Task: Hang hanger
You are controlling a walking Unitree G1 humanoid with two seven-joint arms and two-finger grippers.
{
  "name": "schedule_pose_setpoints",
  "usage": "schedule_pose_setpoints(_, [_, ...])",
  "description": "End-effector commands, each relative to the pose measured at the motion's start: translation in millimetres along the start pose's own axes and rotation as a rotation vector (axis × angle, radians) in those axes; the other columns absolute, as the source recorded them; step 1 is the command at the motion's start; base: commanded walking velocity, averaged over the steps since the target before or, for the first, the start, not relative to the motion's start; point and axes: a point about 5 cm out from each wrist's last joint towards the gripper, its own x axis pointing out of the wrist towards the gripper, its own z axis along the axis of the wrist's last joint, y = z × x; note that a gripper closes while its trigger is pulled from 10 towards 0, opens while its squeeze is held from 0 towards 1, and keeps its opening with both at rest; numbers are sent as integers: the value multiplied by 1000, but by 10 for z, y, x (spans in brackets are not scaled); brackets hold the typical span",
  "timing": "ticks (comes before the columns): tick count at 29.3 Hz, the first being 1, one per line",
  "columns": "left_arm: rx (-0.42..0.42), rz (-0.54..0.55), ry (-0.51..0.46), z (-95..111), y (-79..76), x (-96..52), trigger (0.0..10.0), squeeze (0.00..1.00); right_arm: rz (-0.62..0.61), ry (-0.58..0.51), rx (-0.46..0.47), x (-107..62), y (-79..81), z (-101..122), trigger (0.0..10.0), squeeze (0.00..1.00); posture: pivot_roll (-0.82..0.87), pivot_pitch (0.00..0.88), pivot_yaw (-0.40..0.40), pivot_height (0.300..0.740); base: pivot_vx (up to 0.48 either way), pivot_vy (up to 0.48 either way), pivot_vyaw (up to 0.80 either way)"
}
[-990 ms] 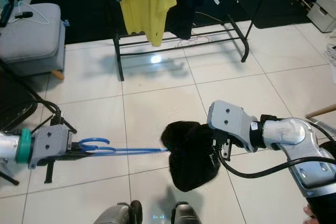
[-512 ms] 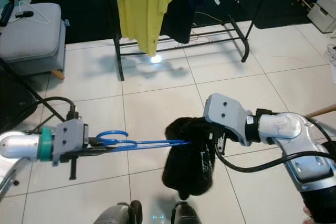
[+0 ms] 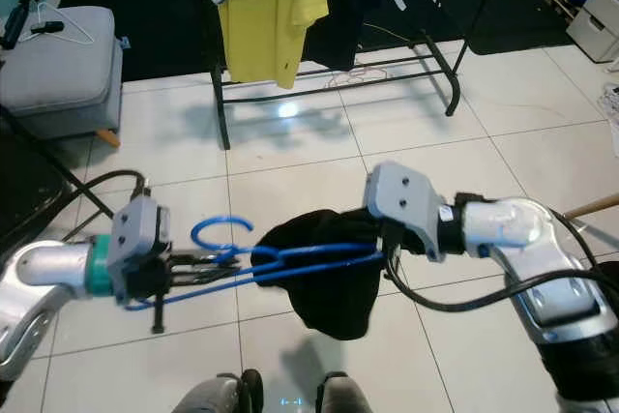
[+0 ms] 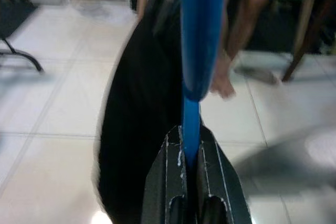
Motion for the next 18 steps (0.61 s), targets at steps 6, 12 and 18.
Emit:
schedule_pose_setpoints(6, [26, 142, 2, -14, 103, 35, 10000, 0, 74, -142, -21, 101, -11, 286, 10000, 0, -104, 98, 97, 740, 0, 0, 0])
schedule_pose_setpoints(12, [-6, 197, -11, 5, 103, 55, 10000, 0, -10, -221, -19, 184, -126, 371, 10000, 0, -100, 99, 99, 740, 0, 0, 0])
schedule_pose_setpoints(18, [-4, 210, -11, 8, 97, 81, 10000, 0, -44, -249, -11, 222, -176, 417, 10000, 0, -98, 100, 100, 740, 0, 0, 0])
